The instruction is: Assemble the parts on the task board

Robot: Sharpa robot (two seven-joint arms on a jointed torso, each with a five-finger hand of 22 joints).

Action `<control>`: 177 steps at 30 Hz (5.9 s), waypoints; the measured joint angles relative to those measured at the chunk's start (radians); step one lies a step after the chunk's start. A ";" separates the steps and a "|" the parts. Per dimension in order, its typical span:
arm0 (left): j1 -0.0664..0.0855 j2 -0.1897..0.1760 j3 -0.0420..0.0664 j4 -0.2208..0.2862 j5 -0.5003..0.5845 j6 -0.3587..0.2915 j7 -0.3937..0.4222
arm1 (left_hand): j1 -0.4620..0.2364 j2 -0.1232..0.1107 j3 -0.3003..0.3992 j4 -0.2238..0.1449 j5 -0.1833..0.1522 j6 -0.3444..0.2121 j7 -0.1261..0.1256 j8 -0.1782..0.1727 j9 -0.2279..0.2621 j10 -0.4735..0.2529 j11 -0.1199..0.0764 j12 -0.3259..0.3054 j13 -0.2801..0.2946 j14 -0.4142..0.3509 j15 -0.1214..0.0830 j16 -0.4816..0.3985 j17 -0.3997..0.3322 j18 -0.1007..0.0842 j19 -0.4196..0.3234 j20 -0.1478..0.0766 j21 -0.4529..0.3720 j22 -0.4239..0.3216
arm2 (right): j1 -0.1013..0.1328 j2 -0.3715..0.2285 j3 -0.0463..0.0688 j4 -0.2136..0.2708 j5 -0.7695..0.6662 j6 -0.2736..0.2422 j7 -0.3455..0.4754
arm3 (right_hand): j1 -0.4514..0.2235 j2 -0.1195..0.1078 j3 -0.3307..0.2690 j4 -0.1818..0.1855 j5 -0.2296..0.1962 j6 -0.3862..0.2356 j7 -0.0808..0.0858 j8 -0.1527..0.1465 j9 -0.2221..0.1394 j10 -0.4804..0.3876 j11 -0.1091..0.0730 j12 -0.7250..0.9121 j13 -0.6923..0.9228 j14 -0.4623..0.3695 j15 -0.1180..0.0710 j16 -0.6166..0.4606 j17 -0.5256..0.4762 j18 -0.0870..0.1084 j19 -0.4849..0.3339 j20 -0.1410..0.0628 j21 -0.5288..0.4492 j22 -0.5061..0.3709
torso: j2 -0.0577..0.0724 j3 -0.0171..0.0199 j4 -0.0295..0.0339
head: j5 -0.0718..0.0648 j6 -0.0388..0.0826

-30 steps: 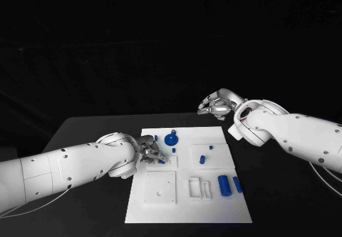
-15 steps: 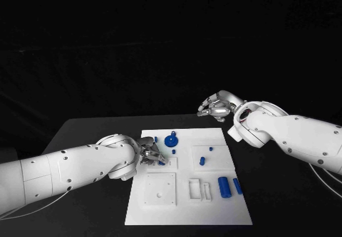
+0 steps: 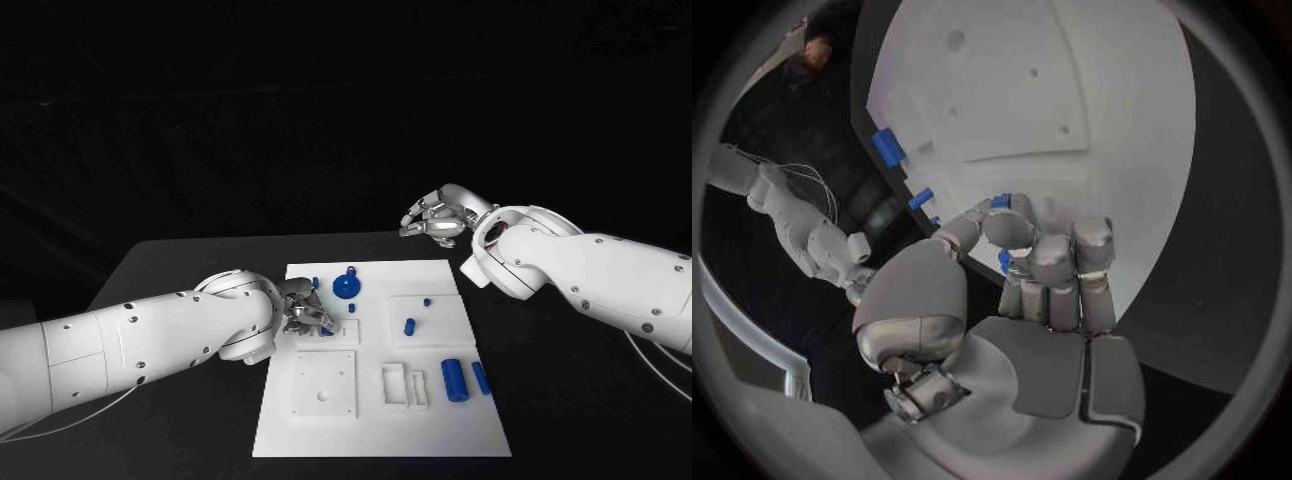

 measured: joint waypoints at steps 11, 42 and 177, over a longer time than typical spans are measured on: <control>0.001 0.002 0.001 -0.002 -0.019 0.016 0.000 | -0.023 0.023 -0.003 -0.003 0.024 0.000 0.000 0.008 -0.008 0.000 0.000 0.007 -0.012 0.000 0.000 0.005 -0.012 0.000 -0.002 0.002 0.000 0.000 | 0.000 0.001 0.000 -0.002 0.000 0.002 0.000 | 0.000 0.000 -0.003 -0.003 0.000 0.000 0.000 0.000 0.000 0.000 0.000 0.000 0.000 0.000 0.000 0.000 0.000 0.000 0.000 0.000 0.000 0.000 | 0.000 -0.0001 0.0003 | -0.001 0.003; 0.000 0.011 0.000 -0.024 -0.018 0.027 0.001 | -0.086 -0.004 0.016 0.031 -0.124 0.027 -0.027 0.017 -0.035 -0.015 -0.008 0.023 -0.050 -0.004 -0.017 0.019 -0.046 0.029 -0.002 0.002 0.004 -0.005 | -0.005 0.006 0.000 0.000 0.001 0.006 0.002 | 0.000 0.000 0.000 -0.005 0.000 0.005 0.000 0.000 0.002 0.000 0.000 0.000 -0.001 0.000 0.000 0.000 0.000 0.001 -0.004 0.004 0.000 0.000 | 0.000 -0.0002 -0.0002 | 0.000 -0.001; 0.008 0.056 0.003 -0.105 0.014 0.129 -0.015 | -0.178 -0.147 -0.095 0.131 -0.132 0.079 -0.070 0.048 -0.043 -0.059 -0.030 0.051 -0.097 -0.006 -0.033 0.043 -0.082 0.038 -0.016 0.005 0.008 -0.019 | -0.026 0.031 0.000 -0.022 0.011 0.017 0.011 | -0.008 0.008 -0.006 -0.011 0.013 0.004 0.000 -0.003 0.006 0.000 0.000 0.000 -0.003 -0.001 0.001 -0.004 0.000 0.001 -0.004 0.004 -0.004 0.000 | -0.001 -0.0013 0.0004 | -0.009 -0.012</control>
